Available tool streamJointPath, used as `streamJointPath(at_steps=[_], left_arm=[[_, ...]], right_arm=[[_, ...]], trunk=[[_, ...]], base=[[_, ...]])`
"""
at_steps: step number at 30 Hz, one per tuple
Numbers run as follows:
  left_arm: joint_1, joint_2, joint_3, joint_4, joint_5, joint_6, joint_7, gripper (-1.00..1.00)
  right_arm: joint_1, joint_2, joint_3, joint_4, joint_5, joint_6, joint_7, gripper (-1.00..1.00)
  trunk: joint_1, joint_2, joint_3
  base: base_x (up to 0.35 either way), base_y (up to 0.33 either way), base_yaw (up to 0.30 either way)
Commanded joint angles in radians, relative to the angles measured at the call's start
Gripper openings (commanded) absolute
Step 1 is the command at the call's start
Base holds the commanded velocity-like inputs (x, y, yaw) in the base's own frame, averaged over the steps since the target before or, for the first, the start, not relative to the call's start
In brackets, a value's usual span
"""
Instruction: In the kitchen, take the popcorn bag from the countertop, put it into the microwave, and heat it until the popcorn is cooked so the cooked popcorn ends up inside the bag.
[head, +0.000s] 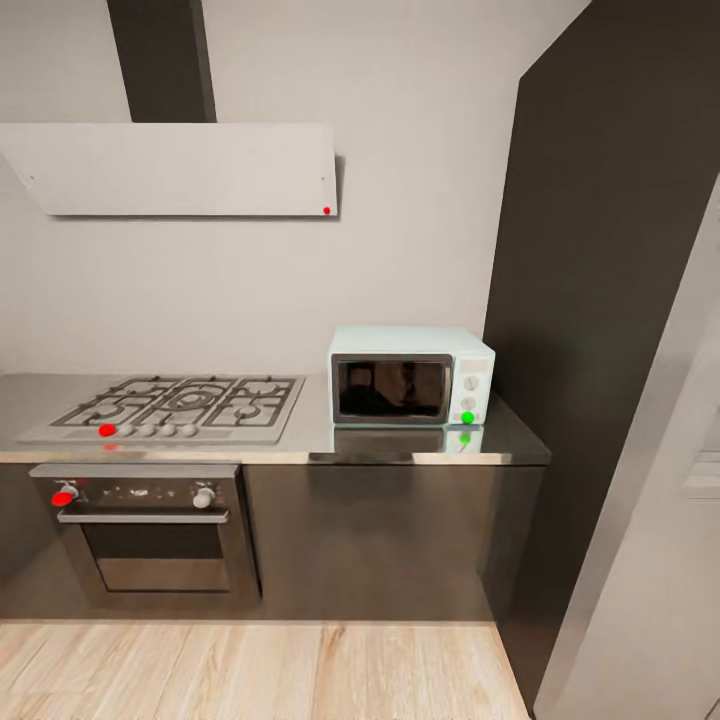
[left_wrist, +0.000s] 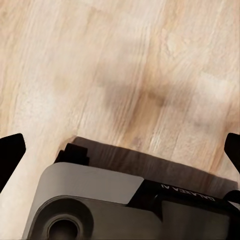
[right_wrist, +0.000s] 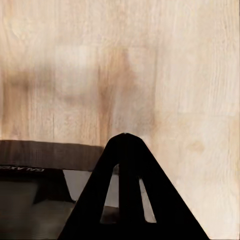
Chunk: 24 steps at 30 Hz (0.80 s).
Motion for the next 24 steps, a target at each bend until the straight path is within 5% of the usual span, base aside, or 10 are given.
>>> streamJointPath(at_steps=[1,3,24], left_arm=[[-0.001,0.001,-0.009,0.002,0.010,-0.001,-0.004,1.00],[-0.001,0.004,-0.010,0.002,0.008,0.003,-0.003,1.00],[-0.010,0.007,-0.008,-0.003,0.009,0.000,-0.003,1.00]], right_arm=[[-0.001,0.000,-0.008,0.097,0.013,-0.072,-0.045,-1.00],[-0.001,-0.005,-0.006,0.188,0.016,-0.152,-0.120,-1.00],[-0.011,0.009,-0.008,0.208,0.020,-0.147,-0.124,-1.00]], trunk=[[0.000,-0.001,-0.001],[0.000,-0.001,-0.001],[0.000,-0.001,-0.001]], base=[[-0.005,0.000,0.000],[-0.002,0.000,0.000],[0.000,0.000,0.000]])
